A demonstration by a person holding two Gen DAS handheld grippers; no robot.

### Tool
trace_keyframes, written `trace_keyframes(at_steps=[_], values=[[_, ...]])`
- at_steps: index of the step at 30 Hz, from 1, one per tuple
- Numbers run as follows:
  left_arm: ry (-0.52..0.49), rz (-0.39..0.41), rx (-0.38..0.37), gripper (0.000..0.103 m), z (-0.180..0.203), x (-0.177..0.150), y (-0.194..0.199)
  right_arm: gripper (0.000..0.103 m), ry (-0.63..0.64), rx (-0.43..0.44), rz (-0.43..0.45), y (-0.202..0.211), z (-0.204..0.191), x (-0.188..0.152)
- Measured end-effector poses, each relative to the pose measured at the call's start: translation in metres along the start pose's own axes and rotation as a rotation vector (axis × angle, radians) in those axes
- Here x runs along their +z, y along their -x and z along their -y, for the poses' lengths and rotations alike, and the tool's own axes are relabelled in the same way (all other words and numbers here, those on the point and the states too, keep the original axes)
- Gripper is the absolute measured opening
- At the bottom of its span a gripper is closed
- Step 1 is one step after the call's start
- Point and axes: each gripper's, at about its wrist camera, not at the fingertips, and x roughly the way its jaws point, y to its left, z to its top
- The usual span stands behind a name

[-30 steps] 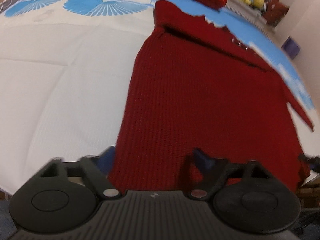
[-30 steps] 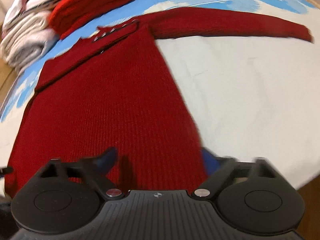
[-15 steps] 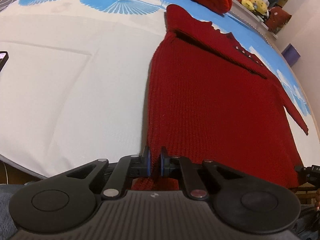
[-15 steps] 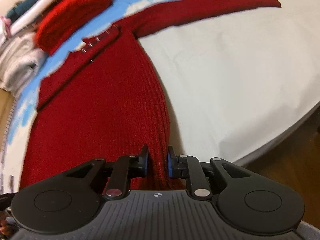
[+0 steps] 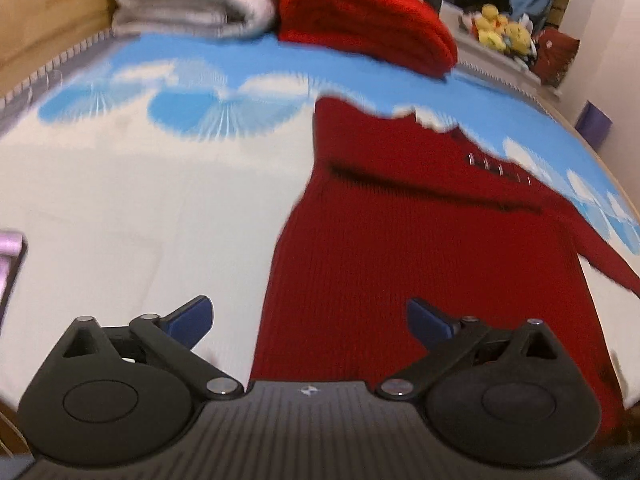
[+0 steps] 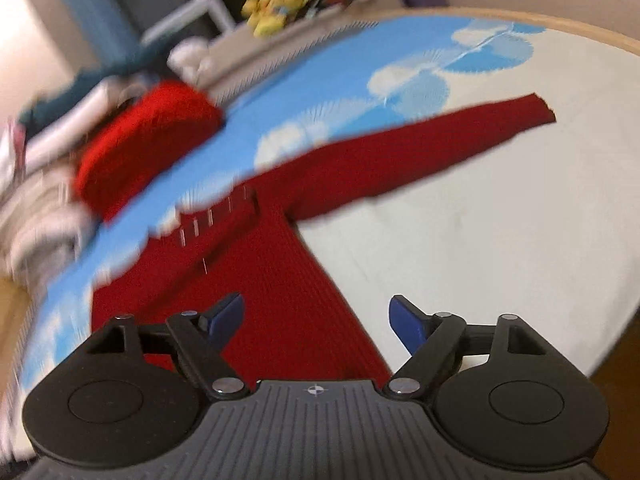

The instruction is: Fold small clothes

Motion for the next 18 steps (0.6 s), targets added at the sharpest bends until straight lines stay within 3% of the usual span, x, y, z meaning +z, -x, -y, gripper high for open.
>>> trace_keyframes(at_steps=[4, 9, 14, 18], values=[[-0.04, 0.038, 0.02, 0.103, 0.026, 0.031, -0.031, 0.085, -0.14, -0.045, 0.081, -0.028, -0.006, 0.006], [-0.066, 0.057, 0.062, 0.103, 0.037, 0.044, -0.078, 0.085, -0.188, -0.121, 0.044, -0.064, -0.006, 0.012], [-0.058, -0.032, 0.104, 0.103, 0.037, 0.051, -0.113, 0.086, -0.181, -0.238, 0.082, -0.091, 0.006, 0.026], [-0.069, -0.025, 0.129, 0.103, 0.04, 0.053, -0.115, 0.086, -0.285, -0.29, 0.102, -0.116, 0.023, 0.037]])
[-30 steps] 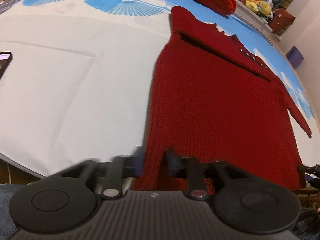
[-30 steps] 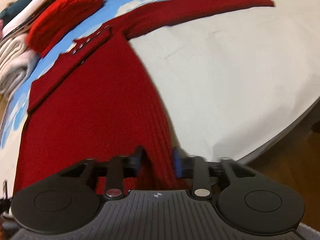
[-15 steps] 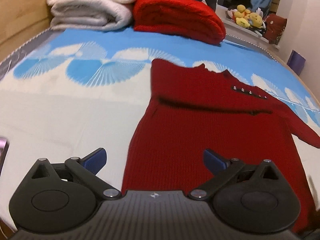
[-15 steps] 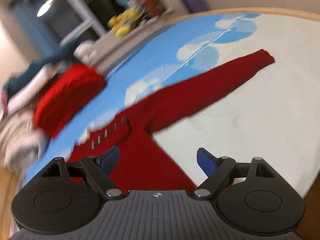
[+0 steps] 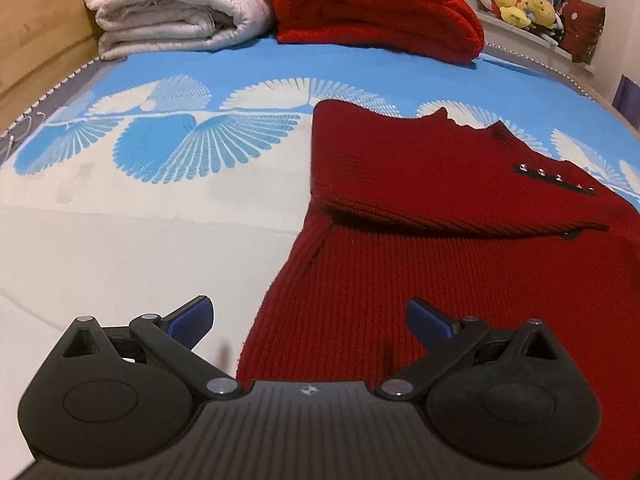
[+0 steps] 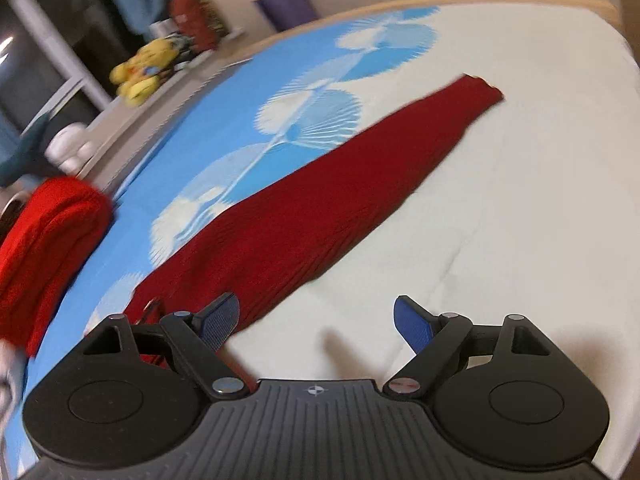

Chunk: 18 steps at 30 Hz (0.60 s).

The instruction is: Fold small clothes

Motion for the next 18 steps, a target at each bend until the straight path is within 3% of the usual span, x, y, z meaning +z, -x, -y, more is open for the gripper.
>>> trace_keyframes(at_steps=[5, 13, 18], values=[[0.017, -0.033, -0.005, 0.103, -0.001, 0.0, 0.001, 0.086, -0.1, -0.025, -0.008, -0.028, 0.002, 0.007], [-0.021, -0.042, 0.031, 0.103, -0.003, -0.006, -0.001, 0.086, -0.215, 0.073, -0.047, -0.043, 0.018, 0.026], [0.012, -0.069, 0.074, 0.103, -0.013, -0.005, -0.006, 0.086, -0.256, 0.026, -0.034, -0.056, 0.035, 0.036]])
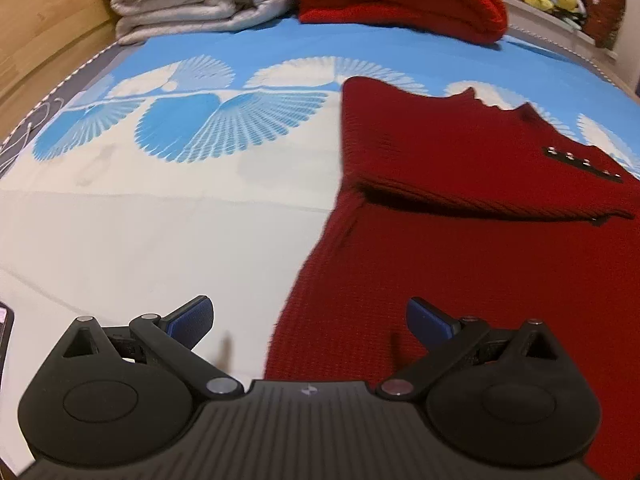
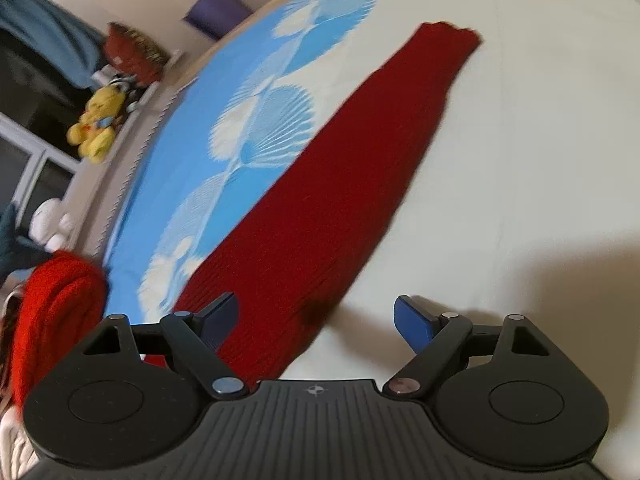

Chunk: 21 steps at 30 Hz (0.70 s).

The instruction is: Fold small clothes

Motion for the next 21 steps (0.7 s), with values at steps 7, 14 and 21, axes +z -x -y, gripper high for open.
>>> trace_keyframes(at_steps=[7, 14, 21], values=[[0.079, -0.012, 0.034, 0.103, -0.019, 0.008, -0.006, 0.088, -0.235, 0.04, 0.092, -0.019, 0.025, 0.035], [0.149, -0.027, 0.022, 0.103, -0.033, 0.016, -0.01, 0.085, -0.225, -0.023, 0.276, -0.042, 0.007, 0.036], [0.149, -0.038, 0.024, 0.103, -0.046, 0.017, -0.014, 0.013, 0.0, -0.269, 0.42, -0.042, -0.048, 0.027]])
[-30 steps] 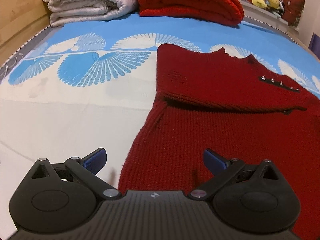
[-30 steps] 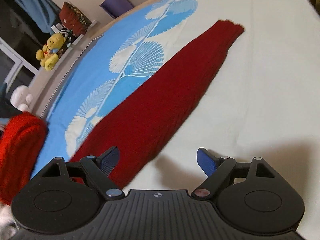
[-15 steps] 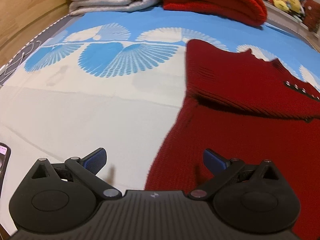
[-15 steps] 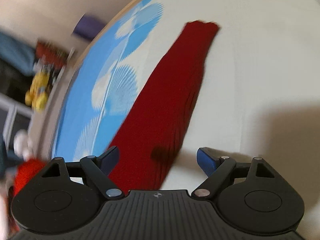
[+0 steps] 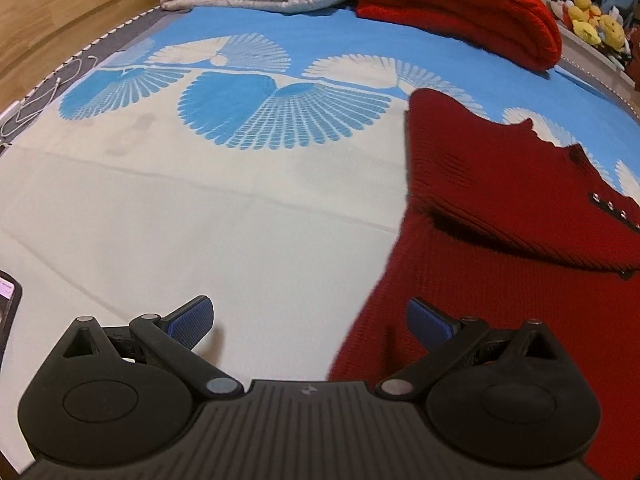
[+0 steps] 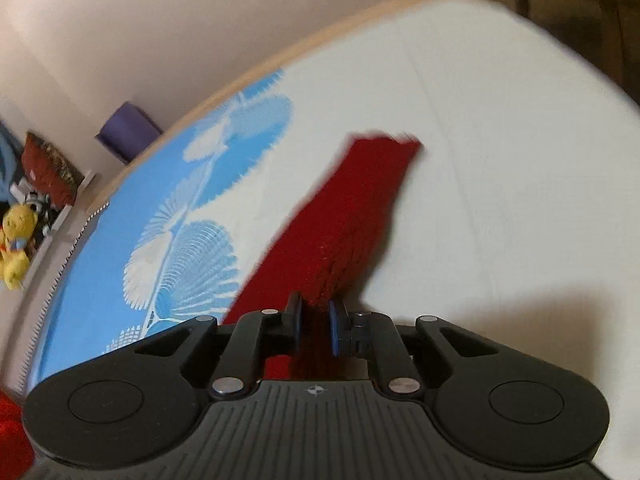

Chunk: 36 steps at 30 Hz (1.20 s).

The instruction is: Fold small clothes

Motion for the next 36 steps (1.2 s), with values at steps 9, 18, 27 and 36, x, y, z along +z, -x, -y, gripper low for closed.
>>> trace_keyframes(at_steps=[9, 18, 27, 36], values=[[0.071, -0.006, -0.02, 0.103, -0.013, 0.003, 0.004, 0.013, 0.538, 0.546, 0.332, 0.165, -0.113, -0.073], [0.085, -0.009, -0.036, 0.103, -0.019, 0.003, 0.008, 0.057, 1.901, 1.186, 0.226, 0.267, -0.047, -0.295], [0.125, -0.025, -0.065, 0.103, -0.028, 0.003, 0.012, 0.082, 1.51, 0.967, 0.097, 0.238, -0.076, -0.213], [0.109, -0.044, -0.061, 0.103, -0.018, -0.002, 0.006, 0.066, 0.99, 0.661, -0.16, 0.113, -0.103, -0.148]])
